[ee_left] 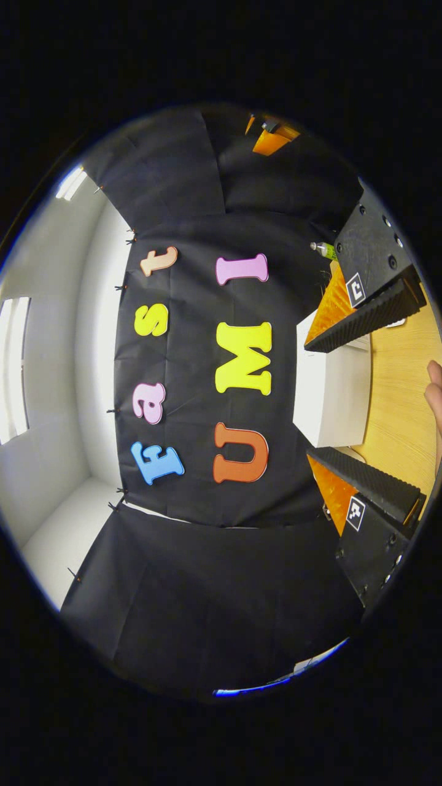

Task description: Open the microwave oven with the left hand, put the food in, and close the microwave oven.

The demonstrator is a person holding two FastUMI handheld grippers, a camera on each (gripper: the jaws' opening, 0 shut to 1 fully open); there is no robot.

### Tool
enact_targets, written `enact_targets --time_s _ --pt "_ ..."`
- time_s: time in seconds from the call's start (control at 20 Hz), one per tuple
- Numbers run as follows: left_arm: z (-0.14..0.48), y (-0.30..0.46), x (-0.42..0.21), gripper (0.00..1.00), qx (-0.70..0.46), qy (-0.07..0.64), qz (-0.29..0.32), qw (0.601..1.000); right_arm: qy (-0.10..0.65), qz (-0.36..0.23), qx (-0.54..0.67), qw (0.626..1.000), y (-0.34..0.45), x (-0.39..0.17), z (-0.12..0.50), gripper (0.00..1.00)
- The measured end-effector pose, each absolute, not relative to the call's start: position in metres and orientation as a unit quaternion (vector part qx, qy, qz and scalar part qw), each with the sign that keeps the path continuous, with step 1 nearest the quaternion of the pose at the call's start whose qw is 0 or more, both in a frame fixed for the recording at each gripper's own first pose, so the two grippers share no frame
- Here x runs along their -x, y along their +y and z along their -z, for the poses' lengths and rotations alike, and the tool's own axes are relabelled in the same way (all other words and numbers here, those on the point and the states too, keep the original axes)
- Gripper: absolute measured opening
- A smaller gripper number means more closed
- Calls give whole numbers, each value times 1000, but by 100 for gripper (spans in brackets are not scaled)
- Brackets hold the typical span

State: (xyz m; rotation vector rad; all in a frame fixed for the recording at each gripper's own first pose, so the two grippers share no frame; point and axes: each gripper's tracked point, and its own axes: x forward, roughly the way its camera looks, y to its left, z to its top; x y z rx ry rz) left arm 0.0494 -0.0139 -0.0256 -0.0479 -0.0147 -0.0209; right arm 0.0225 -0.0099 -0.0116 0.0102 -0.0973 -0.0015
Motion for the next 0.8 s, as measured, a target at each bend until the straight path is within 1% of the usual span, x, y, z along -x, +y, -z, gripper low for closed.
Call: enact_targets --time_s 0.05,0.1,0.15,0.2,0.25,0.3,0.35,0.4,0.5,0.55,0.6,0.65,0.7,0.75,0.8 --pt "29 -28 -62 95 29 -10 27 999 -51 1 -1 999 -10 -26 14 91" --pt "35 -40 -76 95 37 -12 41 998 -52 -1 2 999 -10 -28 18 100" --pt "45 -47 -94 95 42 -5 45 998 -50 -2 4 999 -11 -30 22 91" --pt "56 -53 -109 95 43 1 46 998 -50 -4 6 999 -12 -33 24 91" --pt "68 -61 -127 95 42 10 46 998 -49 -6 8 999 -13 -37 27 100" --pt "80 -72 -144 95 42 17 51 998 -48 -7 11 999 -14 -43 30 91" --pt "95 -83 -161 95 43 27 57 997 -47 -8 15 999 -16 -47 31 100" --pt "110 -95 -177 95 43 36 62 997 -47 -8 18 999 -18 -50 33 91" --pt "139 -114 -207 95 39 52 72 995 -50 -9 24 998 -24 -52 34 91" --pt "152 -122 -220 95 35 59 75 995 -53 -10 25 998 -27 -52 33 100" --pt "167 -130 -233 95 32 65 77 994 -55 -12 27 998 -29 -53 33 91" --pt "179 -138 -245 95 29 71 79 994 -55 -14 27 998 -31 -53 34 100" --pt "194 -146 -255 95 28 79 82 993 -56 -16 25 998 -34 -54 35 100" --pt "208 -155 -264 95 28 87 87 992 -56 -17 24 998 -37 -55 37 91" --pt "222 -162 -271 95 29 97 91 991 -55 -18 23 998 -39 -57 40 100"
